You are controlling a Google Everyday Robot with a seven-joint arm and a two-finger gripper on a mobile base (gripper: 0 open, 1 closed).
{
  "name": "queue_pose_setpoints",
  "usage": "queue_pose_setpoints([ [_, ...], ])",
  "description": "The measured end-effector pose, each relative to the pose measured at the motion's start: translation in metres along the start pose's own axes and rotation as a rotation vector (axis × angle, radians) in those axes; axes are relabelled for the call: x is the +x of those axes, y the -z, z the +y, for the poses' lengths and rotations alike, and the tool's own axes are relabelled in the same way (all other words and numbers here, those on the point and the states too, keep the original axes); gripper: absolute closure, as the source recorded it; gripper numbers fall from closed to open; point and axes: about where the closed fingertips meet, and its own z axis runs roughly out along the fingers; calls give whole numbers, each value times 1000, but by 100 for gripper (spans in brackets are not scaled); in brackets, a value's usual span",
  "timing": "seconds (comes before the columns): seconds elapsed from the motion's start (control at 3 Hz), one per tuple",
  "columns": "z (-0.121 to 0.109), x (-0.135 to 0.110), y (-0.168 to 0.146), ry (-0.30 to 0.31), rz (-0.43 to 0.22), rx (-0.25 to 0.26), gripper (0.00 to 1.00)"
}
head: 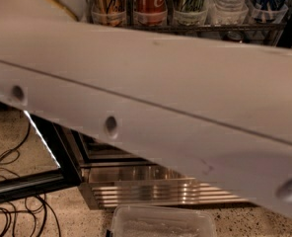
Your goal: Pick water bottle from top shelf of fridge
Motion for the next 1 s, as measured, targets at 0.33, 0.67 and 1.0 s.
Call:
queue_pose_setpoints([
  [0.33,22,13,-7,3,86,65,0],
  [0.67,20,25,-9,-12,147,179,0],
  [1.0,13,34,2,-33,202,336,0],
])
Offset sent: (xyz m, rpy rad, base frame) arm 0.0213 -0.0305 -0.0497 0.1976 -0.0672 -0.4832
